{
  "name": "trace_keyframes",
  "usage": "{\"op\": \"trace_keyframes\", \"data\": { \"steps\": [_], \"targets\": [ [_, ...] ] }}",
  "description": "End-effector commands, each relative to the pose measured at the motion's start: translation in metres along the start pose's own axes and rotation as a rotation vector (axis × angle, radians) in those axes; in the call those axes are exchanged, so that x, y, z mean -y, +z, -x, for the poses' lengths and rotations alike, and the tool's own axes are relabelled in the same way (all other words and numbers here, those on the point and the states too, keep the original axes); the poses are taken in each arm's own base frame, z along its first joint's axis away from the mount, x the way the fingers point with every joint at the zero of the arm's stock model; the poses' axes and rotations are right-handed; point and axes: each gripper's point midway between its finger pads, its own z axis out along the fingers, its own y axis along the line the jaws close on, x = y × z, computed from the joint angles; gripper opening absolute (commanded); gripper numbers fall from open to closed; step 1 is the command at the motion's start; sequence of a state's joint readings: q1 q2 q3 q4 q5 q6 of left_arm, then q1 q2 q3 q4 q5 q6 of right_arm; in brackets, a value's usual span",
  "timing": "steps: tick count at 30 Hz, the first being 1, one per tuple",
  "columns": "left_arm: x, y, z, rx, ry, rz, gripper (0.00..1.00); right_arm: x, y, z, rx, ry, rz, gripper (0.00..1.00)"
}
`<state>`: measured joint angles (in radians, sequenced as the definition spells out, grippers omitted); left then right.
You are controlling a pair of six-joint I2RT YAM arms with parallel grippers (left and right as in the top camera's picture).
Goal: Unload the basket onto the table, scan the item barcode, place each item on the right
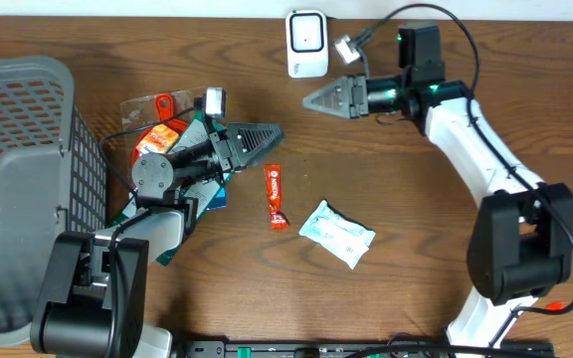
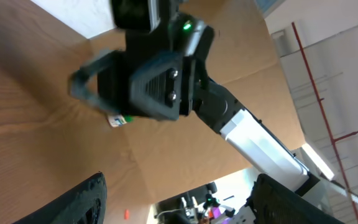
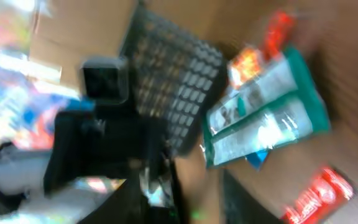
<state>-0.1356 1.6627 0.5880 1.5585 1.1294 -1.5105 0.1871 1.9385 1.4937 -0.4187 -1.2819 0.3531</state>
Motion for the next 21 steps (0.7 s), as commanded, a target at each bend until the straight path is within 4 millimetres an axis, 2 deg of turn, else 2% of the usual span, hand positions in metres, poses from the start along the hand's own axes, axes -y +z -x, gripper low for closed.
{"op": "trace_keyframes", "data": {
  "steps": [1, 3, 5, 10, 14, 17, 18, 19, 20, 21],
  "targets": [
    [-0.004, -0.004, -0.008, -0.066, 0.074, 0.012, 0.75, 0.053, -0.022, -0.002, 0.036, -0.021, -0.251, 0.56],
    [-0.017, -0.005, -0.018, -0.117, 0.023, 0.042, 0.76, 0.077, -0.033, -0.022, -0.007, 0.047, -0.381, 0.8],
    [-0.033, -0.007, -0.027, -0.151, -0.046, 0.08, 0.75, 0.081, -0.038, -0.038, -0.056, 0.061, -0.406, 0.99],
    [-0.085, -0.019, -0.053, -0.178, -0.237, 0.234, 0.75, 0.085, -0.047, -0.068, -0.14, 0.167, -0.447, 0.99],
    [-0.105, -0.029, -0.08, -0.225, -0.335, 0.308, 0.75, 0.099, -0.062, -0.094, -0.206, 0.282, -0.585, 0.99],
    [-0.107, -0.028, -0.093, -0.259, -0.362, 0.321, 0.75, 0.1, -0.067, -0.107, -0.245, 0.333, -0.615, 0.67],
    [-0.107, -0.026, -0.097, -0.27, -0.368, 0.319, 0.75, 0.099, -0.067, -0.112, -0.26, 0.34, -0.613, 0.65],
    [-0.106, -0.024, -0.099, -0.28, -0.369, 0.316, 0.75, 0.099, -0.068, -0.115, -0.272, 0.347, -0.615, 0.66],
    [-0.105, -0.021, -0.103, -0.292, -0.369, 0.312, 0.75, 0.101, -0.07, -0.12, -0.284, 0.36, -0.634, 0.75],
    [-0.103, -0.019, -0.106, -0.305, -0.37, 0.308, 0.75, 0.103, -0.073, -0.124, -0.299, 0.371, -0.658, 0.88]
  ]
}}
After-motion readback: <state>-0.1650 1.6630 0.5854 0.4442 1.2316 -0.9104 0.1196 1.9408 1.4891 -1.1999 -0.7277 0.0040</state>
